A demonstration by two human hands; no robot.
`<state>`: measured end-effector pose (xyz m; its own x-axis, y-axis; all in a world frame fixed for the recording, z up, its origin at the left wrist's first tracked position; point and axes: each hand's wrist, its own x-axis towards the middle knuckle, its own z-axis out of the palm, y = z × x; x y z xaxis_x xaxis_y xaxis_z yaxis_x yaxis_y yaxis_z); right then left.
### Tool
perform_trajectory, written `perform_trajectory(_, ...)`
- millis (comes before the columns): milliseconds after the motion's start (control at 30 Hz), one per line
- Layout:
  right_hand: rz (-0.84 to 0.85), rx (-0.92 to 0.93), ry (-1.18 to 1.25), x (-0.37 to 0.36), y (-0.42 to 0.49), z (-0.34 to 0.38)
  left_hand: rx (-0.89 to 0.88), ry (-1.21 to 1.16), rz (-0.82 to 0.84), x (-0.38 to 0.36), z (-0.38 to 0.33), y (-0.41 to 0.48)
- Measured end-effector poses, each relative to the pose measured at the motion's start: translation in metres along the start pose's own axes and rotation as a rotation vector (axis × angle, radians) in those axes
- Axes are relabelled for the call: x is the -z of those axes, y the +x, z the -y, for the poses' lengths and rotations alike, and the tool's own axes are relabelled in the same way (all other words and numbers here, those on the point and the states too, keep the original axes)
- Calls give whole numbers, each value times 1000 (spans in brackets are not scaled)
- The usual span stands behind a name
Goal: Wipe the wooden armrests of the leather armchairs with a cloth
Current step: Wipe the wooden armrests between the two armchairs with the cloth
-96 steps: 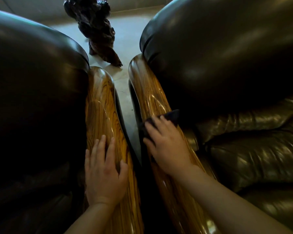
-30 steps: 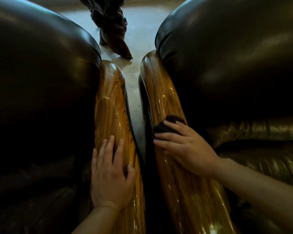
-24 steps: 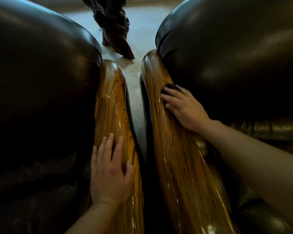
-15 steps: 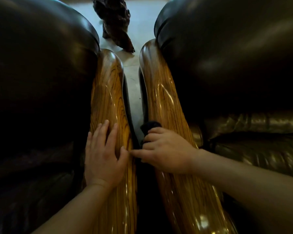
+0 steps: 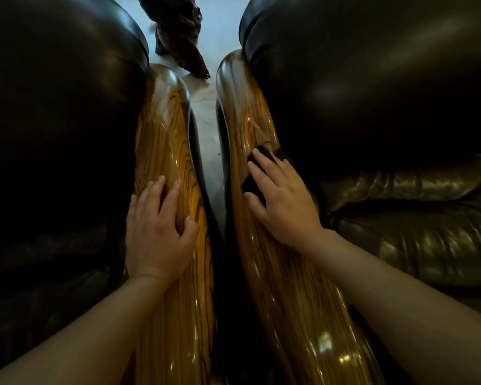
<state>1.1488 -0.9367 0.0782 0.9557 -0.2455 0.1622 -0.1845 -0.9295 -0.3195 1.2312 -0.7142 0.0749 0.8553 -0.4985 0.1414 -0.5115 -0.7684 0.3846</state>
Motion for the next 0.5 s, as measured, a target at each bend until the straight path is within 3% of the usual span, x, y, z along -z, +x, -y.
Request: perform_trajectory(500, -208, 7, -46, -39, -200, 20, -16, -28, -74, -3, -1, -8)
